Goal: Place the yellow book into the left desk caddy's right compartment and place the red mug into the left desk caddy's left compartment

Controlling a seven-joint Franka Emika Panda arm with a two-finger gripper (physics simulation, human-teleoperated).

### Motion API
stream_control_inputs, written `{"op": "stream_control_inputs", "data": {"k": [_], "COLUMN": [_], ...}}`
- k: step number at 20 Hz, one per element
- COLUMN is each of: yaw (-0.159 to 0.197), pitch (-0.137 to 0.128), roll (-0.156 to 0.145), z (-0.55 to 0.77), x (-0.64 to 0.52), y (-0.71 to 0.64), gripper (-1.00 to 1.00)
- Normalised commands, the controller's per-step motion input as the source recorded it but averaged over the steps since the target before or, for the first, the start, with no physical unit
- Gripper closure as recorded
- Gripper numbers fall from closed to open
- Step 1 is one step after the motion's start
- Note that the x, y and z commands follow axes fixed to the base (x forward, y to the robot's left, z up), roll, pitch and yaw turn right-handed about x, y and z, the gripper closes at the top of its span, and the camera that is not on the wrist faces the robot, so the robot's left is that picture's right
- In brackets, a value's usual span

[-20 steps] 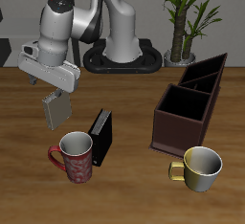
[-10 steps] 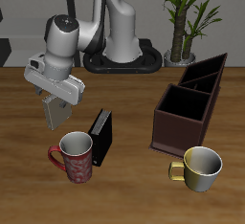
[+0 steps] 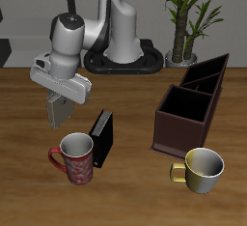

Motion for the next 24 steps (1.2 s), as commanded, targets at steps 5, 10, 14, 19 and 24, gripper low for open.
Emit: {"op": "stream_control_inputs", "data": {"k": [5,10,14,19,24], "yaw": [0.041,0.047,0.011,0.061,0.061], "pitch": [-0.065,-0.048,-0.023,-0.025,0.026], "roll": [-0.037,0.014,-0.055,0.033,0.025], "z": [0.75,0.68,0.59,0.56,0.3], "x": [-0.09,-0.11,-0.03,-0.14,0.03], "y": [0.42,0.41,0.32,0.59,0.44], "gripper": [1.0,1.0,1.0,1.0,1.0]}}
